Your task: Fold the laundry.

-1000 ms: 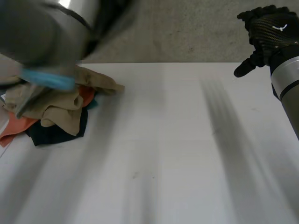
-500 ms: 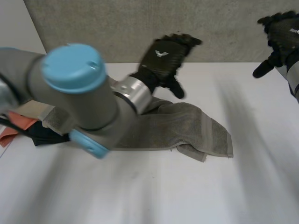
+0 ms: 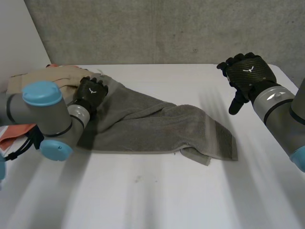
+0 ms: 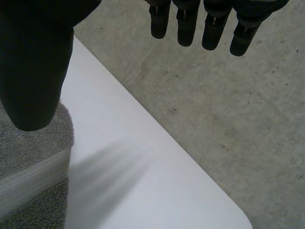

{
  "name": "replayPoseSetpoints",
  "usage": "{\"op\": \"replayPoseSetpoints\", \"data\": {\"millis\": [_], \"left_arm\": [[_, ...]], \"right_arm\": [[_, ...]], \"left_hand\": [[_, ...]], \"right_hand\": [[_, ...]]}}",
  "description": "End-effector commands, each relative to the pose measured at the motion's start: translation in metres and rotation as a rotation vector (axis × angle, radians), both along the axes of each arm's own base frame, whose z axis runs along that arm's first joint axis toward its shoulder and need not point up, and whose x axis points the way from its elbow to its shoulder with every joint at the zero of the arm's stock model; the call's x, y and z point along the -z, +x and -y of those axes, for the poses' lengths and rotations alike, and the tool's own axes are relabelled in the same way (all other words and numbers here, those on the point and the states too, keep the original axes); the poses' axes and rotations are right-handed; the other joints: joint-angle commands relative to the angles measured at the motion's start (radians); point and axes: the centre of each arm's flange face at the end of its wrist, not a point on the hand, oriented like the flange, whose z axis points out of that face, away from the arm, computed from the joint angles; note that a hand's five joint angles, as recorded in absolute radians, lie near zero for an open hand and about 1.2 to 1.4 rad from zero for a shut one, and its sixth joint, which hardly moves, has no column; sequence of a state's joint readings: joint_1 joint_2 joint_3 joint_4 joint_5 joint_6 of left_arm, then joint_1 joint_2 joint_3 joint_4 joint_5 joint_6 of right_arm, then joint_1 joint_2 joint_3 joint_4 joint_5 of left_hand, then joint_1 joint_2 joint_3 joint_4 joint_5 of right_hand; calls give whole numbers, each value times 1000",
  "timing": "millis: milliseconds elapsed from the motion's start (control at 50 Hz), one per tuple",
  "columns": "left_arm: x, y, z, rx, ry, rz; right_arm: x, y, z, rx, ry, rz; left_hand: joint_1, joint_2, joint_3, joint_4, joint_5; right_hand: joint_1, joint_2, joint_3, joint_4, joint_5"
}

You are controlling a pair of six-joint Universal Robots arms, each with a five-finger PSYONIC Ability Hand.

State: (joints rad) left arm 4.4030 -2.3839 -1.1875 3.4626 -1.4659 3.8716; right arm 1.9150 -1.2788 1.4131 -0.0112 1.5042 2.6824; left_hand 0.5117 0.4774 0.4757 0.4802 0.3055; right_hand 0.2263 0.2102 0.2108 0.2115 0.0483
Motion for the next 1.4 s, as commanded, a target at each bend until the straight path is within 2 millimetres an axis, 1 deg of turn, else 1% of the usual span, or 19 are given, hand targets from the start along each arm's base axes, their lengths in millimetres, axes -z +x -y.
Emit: {"op": "replayPoseSetpoints", "data": {"millis": [20,80,160,180,340,420,500,540,640,720,740,800,820,940,1020,1080,1140,1340,1400], "left_arm": [[15,-8,11,56,-46,69],[9,-13,8,62,-72,73],[-43,-31,-6,85,-154,-18],[-65,-42,-17,111,-173,-93],[-141,-81,-74,277,-57,-595],[-152,-91,-91,332,60,-790],[-142,-102,-97,349,157,-887],[-127,-108,-95,338,183,-878],[-52,-116,-83,209,302,-768],[-20,-113,-83,146,353,-662],[-16,-112,-83,140,359,-645],[-14,-109,-85,132,351,-606],[-16,-109,-86,131,348,-602],[-73,-85,-94,115,263,-631],[-84,-72,-110,108,268,-628],[-81,-64,-117,94,285,-617],[-67,-57,-123,68,328,-591],[-21,-48,-131,41,430,-540],[-13,-52,-128,54,437,-537]], "right_arm": [[2,-1,1,5,8,-1],[2,-2,2,9,6,0],[1,-4,4,17,3,1],[0,-4,4,17,0,2],[-4,-8,8,52,-14,3],[-7,-8,8,57,-22,7],[-7,-8,8,57,-24,8],[-7,-8,7,53,-21,5],[-6,-8,5,48,2,-6],[0,-9,2,46,60,-31],[4,-10,1,45,89,-48],[12,-12,-1,46,138,-70],[16,-13,-4,46,166,-82],[38,-15,-18,31,257,-108],[56,-16,-29,-8,311,-118],[71,-15,-39,-52,356,-110],[84,-18,-43,-66,362,-97],[106,-10,-35,-73,279,-51],[113,-8,-28,-71,271,-48]], "left_hand": [[883,917,919,914,914],[885,919,921,916,916],[885,919,921,916,916],[885,919,921,916,916],[885,919,921,916,916],[885,919,921,916,916],[885,919,921,916,916],[885,919,921,916,916],[885,919,921,916,916],[841,876,877,873,873],[655,689,691,686,687],[176,210,212,208,208],[128,162,164,160,160],[22,56,58,53,54],[-7,27,28,24,24],[-5,30,31,27,27],[4,39,40,36,36],[257,291,293,288,288],[161,195,197,192,192]], "right_hand": [[-52,-36,-36,-37,-48],[-52,-36,-36,-37,-48],[-52,-36,-36,-37,-48],[-52,-36,-36,-37,-48],[-52,-36,-36,-37,-48],[-52,-36,-36,-37,-48],[-52,-36,-36,-37,-48],[-52,-36,-36,-37,-48],[-52,-36,-36,-37,-48],[-52,-36,-36,-37,-48],[-52,-36,-36,-37,-48],[-52,-36,-36,-37,-48],[-52,-36,-36,-37,-48],[14,30,29,29,18],[99,115,115,114,103],[123,139,138,138,126],[193,209,209,208,197],[328,345,344,343,332],[328,345,344,343,332]]}}
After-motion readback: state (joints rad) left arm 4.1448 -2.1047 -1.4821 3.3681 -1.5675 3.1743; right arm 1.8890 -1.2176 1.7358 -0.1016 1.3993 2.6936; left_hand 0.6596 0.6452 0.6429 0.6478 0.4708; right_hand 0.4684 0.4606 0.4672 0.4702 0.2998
